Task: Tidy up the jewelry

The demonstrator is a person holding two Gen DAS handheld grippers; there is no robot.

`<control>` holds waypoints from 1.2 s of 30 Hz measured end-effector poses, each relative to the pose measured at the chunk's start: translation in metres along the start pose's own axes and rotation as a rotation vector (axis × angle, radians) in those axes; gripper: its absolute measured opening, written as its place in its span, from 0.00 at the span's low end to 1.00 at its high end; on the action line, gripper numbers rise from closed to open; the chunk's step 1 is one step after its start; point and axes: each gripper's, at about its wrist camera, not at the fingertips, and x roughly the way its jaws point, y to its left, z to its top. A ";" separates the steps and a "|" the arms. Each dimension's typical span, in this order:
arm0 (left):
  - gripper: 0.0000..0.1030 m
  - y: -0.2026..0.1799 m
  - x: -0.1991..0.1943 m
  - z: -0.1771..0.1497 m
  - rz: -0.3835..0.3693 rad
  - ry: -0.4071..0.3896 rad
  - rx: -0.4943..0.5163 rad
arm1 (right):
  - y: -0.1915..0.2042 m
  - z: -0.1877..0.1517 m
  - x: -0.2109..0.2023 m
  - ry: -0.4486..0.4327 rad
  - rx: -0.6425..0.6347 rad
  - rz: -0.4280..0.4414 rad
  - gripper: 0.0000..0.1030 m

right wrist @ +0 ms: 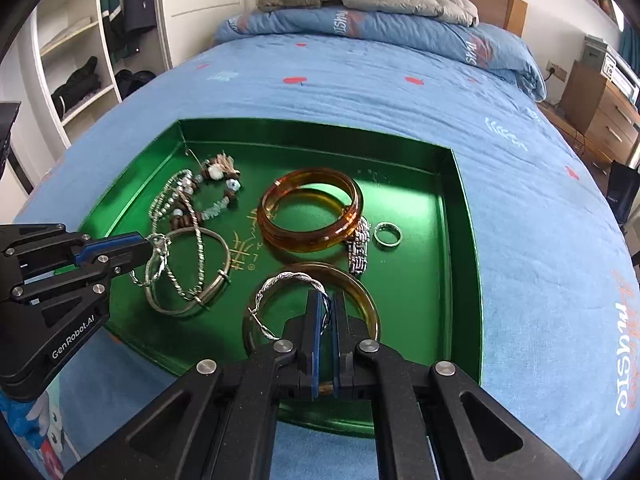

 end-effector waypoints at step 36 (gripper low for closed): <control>0.37 0.025 -0.234 -0.114 -0.073 -0.366 -0.133 | 0.024 -0.095 -0.219 -0.296 0.166 -0.014 0.52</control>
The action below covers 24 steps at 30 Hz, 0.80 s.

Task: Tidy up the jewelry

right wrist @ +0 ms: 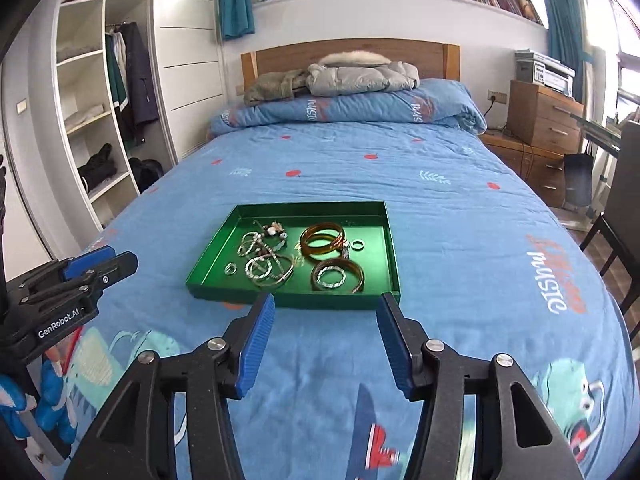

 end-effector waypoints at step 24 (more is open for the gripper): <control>0.50 -0.006 -0.144 -0.071 0.084 -0.148 0.046 | 0.026 -0.093 -0.121 -0.084 -0.013 -0.080 0.68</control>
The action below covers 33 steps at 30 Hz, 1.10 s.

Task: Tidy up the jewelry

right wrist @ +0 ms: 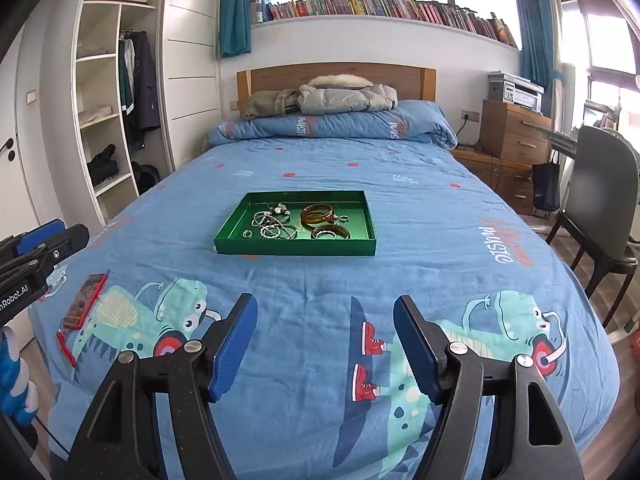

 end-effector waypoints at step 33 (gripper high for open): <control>0.52 -0.001 -0.004 -0.015 -0.024 0.020 0.000 | -0.003 -0.008 -0.009 -0.013 -0.006 -0.052 0.99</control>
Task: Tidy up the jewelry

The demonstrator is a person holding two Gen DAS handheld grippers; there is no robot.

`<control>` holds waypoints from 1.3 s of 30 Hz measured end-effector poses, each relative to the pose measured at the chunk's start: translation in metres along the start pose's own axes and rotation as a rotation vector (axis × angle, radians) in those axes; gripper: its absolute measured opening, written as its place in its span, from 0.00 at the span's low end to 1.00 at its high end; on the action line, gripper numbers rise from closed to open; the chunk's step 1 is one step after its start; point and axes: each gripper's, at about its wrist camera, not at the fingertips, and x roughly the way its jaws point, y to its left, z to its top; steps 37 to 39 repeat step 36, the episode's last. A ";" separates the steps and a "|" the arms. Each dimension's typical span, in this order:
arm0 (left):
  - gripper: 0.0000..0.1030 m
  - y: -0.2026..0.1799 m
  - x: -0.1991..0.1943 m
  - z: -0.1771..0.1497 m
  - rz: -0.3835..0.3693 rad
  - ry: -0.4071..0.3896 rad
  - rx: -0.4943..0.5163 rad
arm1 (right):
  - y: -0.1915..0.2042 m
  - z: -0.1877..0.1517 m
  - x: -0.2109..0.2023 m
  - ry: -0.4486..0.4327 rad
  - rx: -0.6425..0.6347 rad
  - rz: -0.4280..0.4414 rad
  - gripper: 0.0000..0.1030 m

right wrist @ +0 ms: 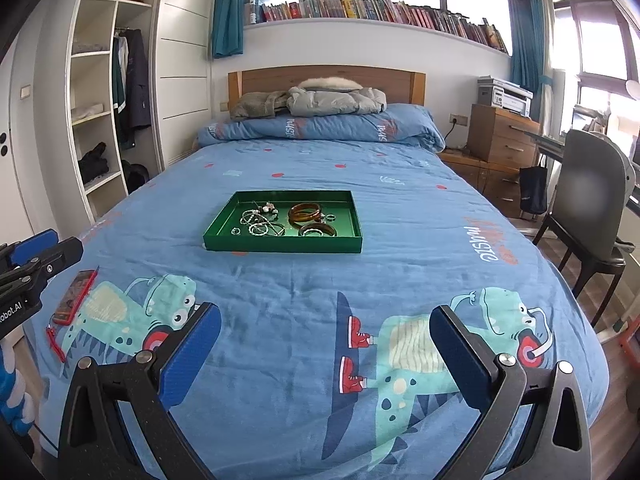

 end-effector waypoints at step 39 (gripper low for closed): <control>0.58 0.001 0.008 -0.002 0.021 0.070 -0.027 | -0.005 -0.002 -0.012 0.029 -0.011 -0.038 0.99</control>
